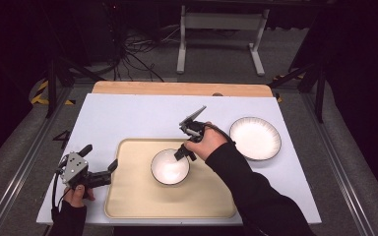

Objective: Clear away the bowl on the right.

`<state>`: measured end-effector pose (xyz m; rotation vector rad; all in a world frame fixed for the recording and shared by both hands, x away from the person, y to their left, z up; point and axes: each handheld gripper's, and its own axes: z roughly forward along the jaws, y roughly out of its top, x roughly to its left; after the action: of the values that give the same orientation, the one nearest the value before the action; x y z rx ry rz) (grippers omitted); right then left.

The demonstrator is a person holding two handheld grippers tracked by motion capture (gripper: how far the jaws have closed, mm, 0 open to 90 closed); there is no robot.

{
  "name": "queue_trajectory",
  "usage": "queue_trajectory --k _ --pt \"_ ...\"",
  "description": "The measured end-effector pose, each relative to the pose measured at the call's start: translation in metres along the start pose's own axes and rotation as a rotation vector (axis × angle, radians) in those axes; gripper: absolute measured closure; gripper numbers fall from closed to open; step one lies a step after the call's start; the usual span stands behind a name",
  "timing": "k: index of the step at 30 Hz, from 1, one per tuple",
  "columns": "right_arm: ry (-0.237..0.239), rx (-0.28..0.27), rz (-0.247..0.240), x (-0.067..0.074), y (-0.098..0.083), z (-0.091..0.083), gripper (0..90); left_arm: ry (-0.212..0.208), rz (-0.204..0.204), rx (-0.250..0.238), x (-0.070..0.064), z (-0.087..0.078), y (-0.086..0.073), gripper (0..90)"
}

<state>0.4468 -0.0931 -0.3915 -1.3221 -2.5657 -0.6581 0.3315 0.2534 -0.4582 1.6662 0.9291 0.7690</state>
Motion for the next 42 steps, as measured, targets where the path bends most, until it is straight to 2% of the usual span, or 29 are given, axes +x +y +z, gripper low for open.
queue_trajectory --k 3,6,8,9,13,17,23,25,30,36,42 --pt "-0.012 -0.038 -0.021 0.002 -0.002 -0.004 49.7 0.001 0.000 -0.002 0.000 0.000 0.000 0.2" --pt "-0.024 -0.117 -0.088 0.007 -0.005 -0.010 40.5 0.000 -0.001 -0.004 0.000 0.000 0.000 0.2" --pt "-0.025 -0.168 -0.113 0.010 -0.007 -0.014 36.7 0.002 -0.004 -0.003 0.000 0.000 0.000 0.2" --pt "-0.025 -0.200 -0.146 0.011 -0.009 -0.016 34.5 0.002 -0.003 -0.003 0.000 0.000 0.000 0.2" --pt "-0.042 -0.274 -0.199 0.013 -0.014 -0.023 31.5 0.002 -0.001 0.000 0.000 0.000 0.000 0.2" --pt "-0.042 -0.342 -0.226 0.013 -0.021 -0.032 32.0 0.002 -0.002 -0.001 0.000 0.000 0.000 0.2" --pt "-0.049 -0.480 -0.347 0.013 -0.034 -0.045 26.9 0.000 -0.003 0.001 0.001 0.000 0.000 0.2" --pt "-0.055 -0.524 -0.373 0.012 -0.038 -0.049 25.2 0.001 -0.003 0.001 0.000 0.000 0.000 0.1" --pt "-0.056 -0.630 -0.418 0.009 -0.047 -0.057 23.9 0.001 -0.004 0.002 0.001 0.000 0.000 0.2" --pt "-0.044 -0.697 -0.463 0.007 -0.058 -0.061 23.4 0.002 -0.007 0.001 0.000 0.000 0.000 0.1" --pt "-0.054 -0.754 -0.478 0.000 -0.068 -0.061 23.0 0.002 -0.006 0.002 0.000 0.000 0.000 0.2"
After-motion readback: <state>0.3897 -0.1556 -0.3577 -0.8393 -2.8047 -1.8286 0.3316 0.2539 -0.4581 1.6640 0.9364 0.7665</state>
